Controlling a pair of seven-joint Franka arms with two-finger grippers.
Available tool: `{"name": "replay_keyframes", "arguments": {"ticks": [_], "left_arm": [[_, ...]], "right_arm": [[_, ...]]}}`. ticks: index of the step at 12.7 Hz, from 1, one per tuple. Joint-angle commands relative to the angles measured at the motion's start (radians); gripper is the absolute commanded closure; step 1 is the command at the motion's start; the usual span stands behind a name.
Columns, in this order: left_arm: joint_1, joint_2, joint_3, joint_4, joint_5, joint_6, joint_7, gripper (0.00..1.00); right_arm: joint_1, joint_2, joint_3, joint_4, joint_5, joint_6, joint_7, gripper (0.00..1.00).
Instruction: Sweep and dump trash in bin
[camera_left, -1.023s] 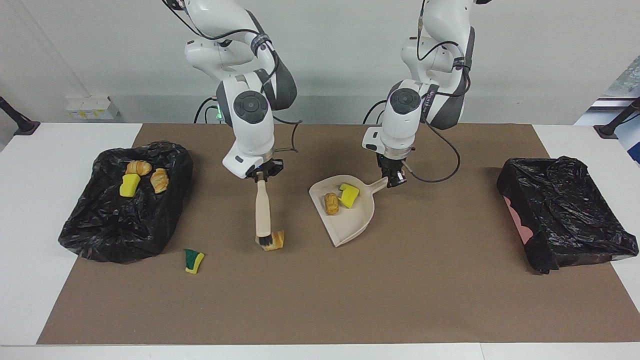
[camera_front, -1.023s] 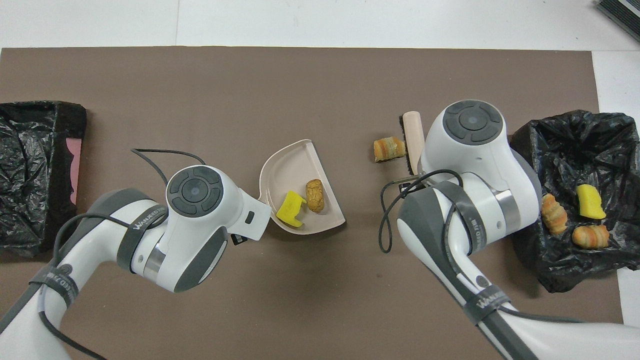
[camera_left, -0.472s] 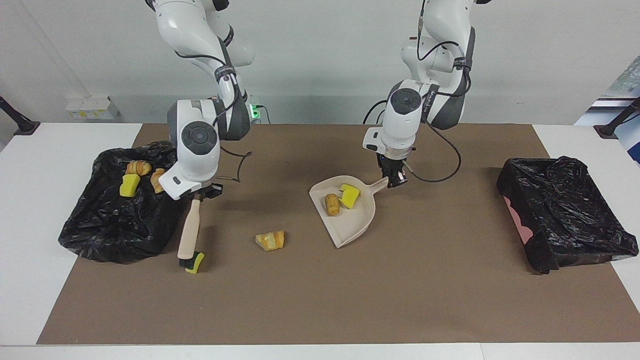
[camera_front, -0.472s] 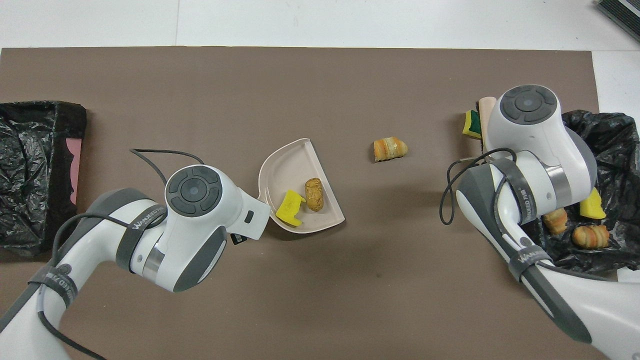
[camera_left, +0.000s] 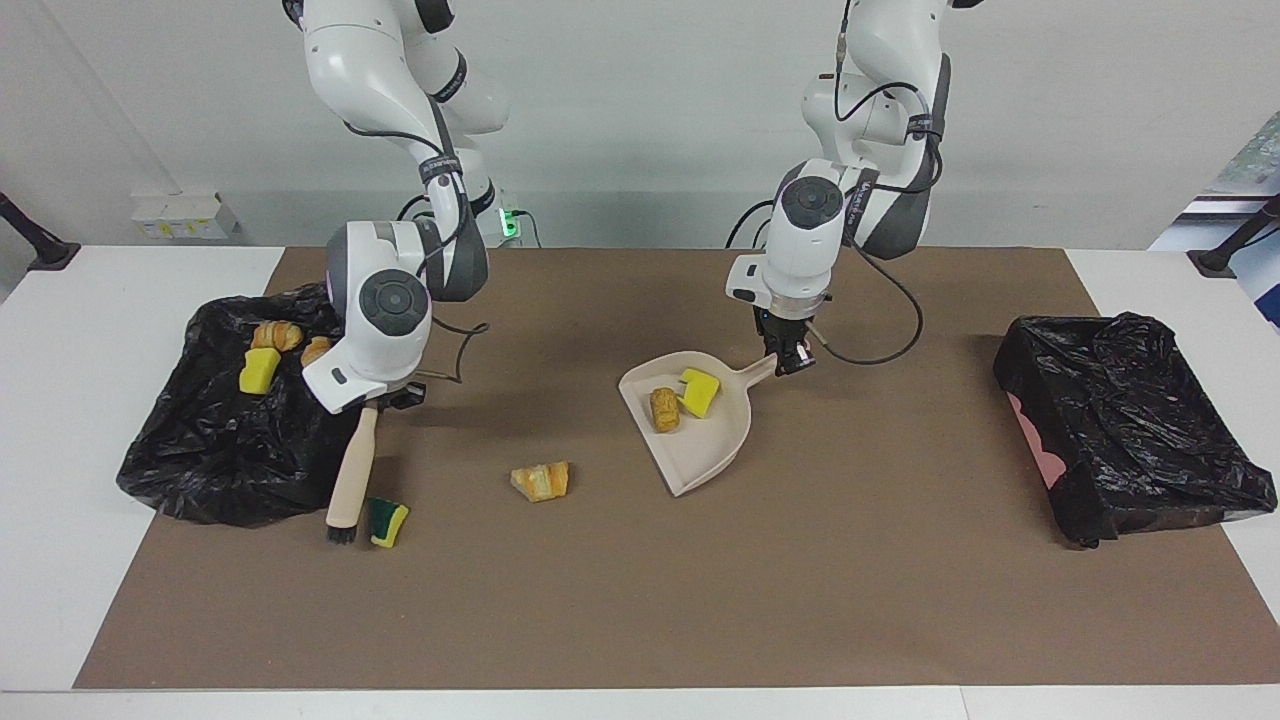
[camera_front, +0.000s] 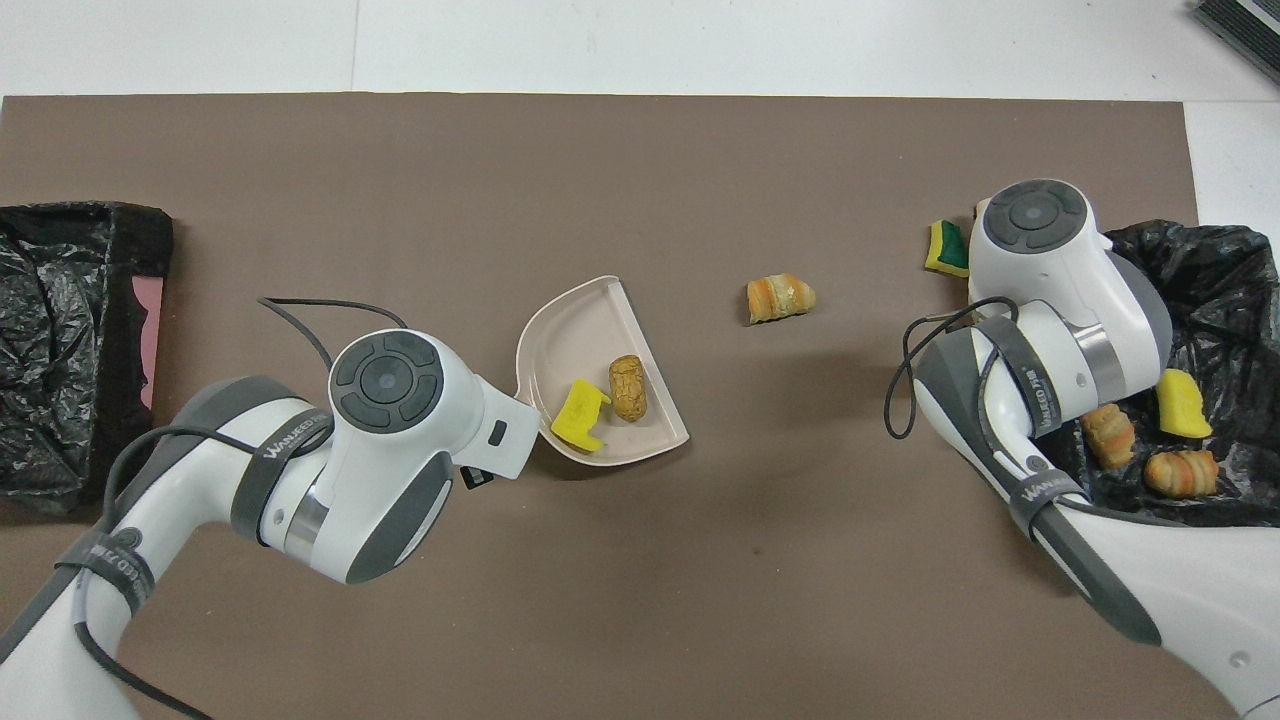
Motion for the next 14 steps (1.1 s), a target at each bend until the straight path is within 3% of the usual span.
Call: {"name": "replay_keyframes", "arguments": {"ticks": [1, 9, 14], "left_arm": [[0.008, -0.031, -0.003, -0.038, 0.007, 0.026, -0.019, 1.00], [0.025, -0.033, -0.003, -0.048, 0.007, 0.026, -0.079, 1.00], [0.033, -0.034, -0.003, -0.053, 0.007, 0.026, -0.079, 1.00]], "right_arm": [[0.017, 0.021, 0.051, 0.015, -0.005, 0.009, -0.006, 1.00], [0.086, 0.021, 0.173, 0.002, 0.257, 0.034, -0.171, 1.00], [0.224, 0.020, 0.188, 0.002, 0.519, 0.097, -0.174, 1.00]]}}
